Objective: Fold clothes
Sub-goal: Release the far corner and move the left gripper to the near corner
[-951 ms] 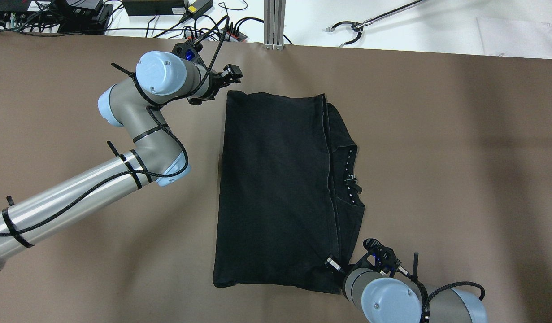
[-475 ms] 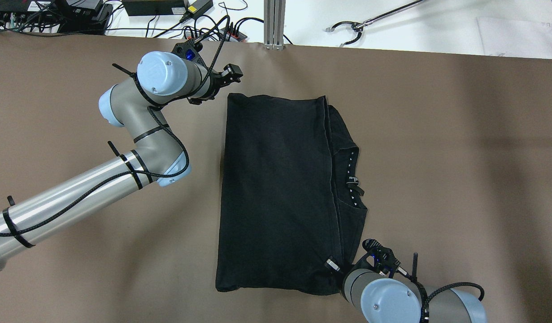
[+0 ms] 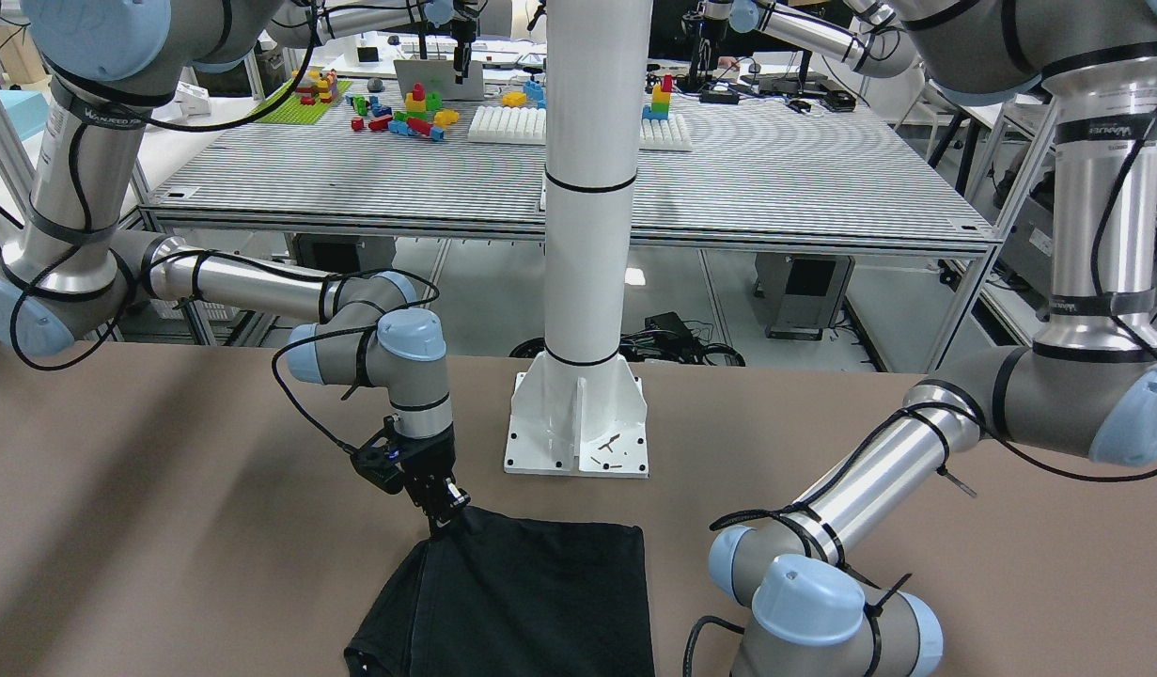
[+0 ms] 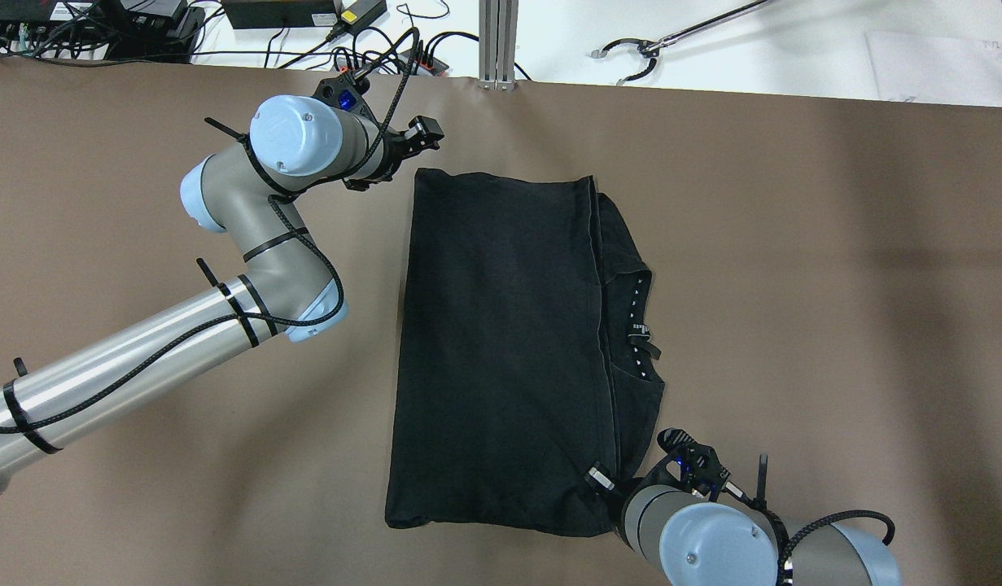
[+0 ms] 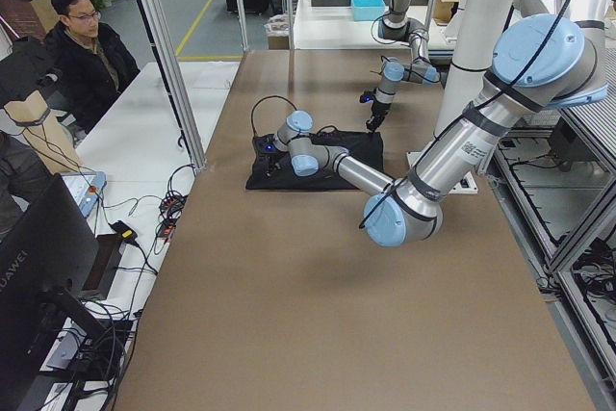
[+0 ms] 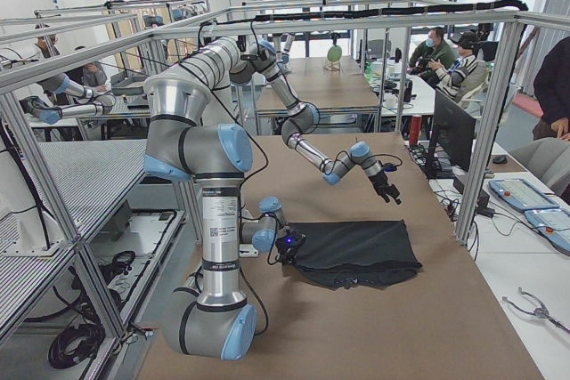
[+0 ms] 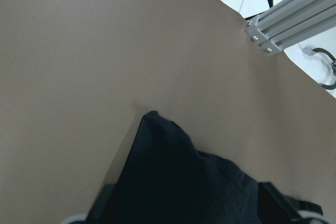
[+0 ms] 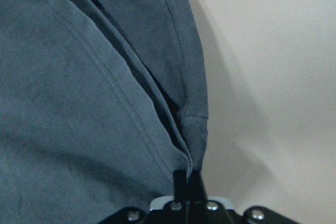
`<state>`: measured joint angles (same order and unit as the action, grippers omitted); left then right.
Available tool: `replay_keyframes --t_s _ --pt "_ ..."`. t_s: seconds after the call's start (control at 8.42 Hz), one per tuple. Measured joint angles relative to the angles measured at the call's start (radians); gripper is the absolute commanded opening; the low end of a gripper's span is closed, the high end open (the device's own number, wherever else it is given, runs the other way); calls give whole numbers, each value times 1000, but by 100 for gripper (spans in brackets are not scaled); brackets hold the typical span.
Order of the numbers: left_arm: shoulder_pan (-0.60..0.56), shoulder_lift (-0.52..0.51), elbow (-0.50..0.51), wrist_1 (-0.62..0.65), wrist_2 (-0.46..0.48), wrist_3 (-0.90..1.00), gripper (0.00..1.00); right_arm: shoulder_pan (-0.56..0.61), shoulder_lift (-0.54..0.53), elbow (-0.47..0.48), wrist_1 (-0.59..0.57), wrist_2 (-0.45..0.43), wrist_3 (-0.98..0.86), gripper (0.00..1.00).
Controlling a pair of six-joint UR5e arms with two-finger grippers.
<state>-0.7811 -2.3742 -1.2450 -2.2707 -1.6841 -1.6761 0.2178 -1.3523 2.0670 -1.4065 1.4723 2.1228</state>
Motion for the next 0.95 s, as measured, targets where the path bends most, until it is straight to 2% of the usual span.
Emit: replay_keyframes --t_s 0.24,0.36,0.59,0.71,0.95 --pt "66 90 -183 98 7 -76 94 -2 -4 9 -6 7 -3 0" --pt "123 159 -287 119 30 -132 90 -2 -3 11 -5 14 -4 0" --pt "283 346 -490 131 127 -209 82 -2 3 13 -2 44 -4 0" --pt "365 426 -564 132 176 -248 76 -1 5 15 -2 58 -4 0" --pt "485 490 -616 133 243 -314 70 -1 7 17 -1 68 -4 0"
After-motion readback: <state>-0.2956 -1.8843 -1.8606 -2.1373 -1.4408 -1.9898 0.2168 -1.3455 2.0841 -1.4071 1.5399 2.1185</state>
